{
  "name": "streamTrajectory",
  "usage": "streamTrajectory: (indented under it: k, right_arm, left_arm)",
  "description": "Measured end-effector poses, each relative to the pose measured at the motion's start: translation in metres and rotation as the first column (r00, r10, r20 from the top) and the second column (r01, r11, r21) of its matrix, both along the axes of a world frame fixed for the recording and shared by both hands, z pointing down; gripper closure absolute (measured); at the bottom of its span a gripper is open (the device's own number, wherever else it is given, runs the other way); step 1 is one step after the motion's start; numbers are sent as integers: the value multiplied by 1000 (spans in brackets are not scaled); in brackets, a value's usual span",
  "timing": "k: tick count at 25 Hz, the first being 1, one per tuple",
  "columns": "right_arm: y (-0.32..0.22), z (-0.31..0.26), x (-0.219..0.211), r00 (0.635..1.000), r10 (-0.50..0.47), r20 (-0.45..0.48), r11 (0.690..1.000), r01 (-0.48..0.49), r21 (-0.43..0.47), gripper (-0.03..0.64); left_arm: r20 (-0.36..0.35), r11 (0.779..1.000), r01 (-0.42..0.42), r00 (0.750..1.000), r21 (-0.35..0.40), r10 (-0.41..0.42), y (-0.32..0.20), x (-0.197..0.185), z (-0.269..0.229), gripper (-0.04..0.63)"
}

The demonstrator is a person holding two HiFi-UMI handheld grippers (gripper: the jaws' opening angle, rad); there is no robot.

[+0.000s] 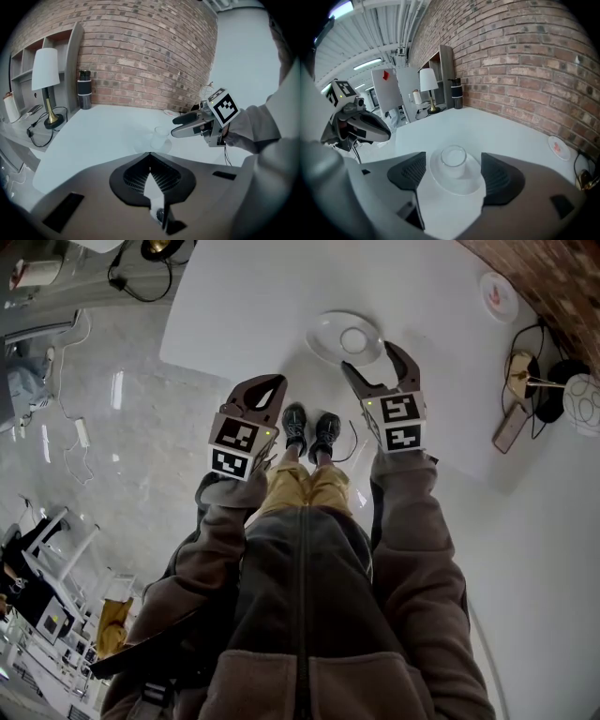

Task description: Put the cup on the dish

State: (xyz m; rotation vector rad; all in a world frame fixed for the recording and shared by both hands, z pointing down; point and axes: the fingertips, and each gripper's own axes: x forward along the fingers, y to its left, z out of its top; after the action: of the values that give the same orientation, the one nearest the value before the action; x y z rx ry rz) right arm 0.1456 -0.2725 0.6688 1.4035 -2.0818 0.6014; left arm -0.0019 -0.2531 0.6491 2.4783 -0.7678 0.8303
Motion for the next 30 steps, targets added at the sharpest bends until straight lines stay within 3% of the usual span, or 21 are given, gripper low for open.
streamTrajectory:
  k: [6,8,13,27,30]
  right_arm:
    - [23,-65,3,999,24,22,999,-25,44,268]
    - [28,-89,8,999,43,13,996,-44,76,335]
    - [44,-143,20,995,94,12,984,-95,153,432]
    - [53,-283,34,979,193,65,898,-203,390,614]
    - [50,-304,32,980,188,67,883,-199,424,614]
  left_arm:
    - [-50,997,-22,998,69,26,-4,19,-48,589]
    - [-67,995,-30,997,95,37,-6,28,-66,589]
    - [-107,985,-40,993,167,59,-8,47,-112,589]
    - [-218,944,-9,972,331,86,-16,78,-249,589]
    - [-232,932,5,969,363,85,-19,79,-270,589]
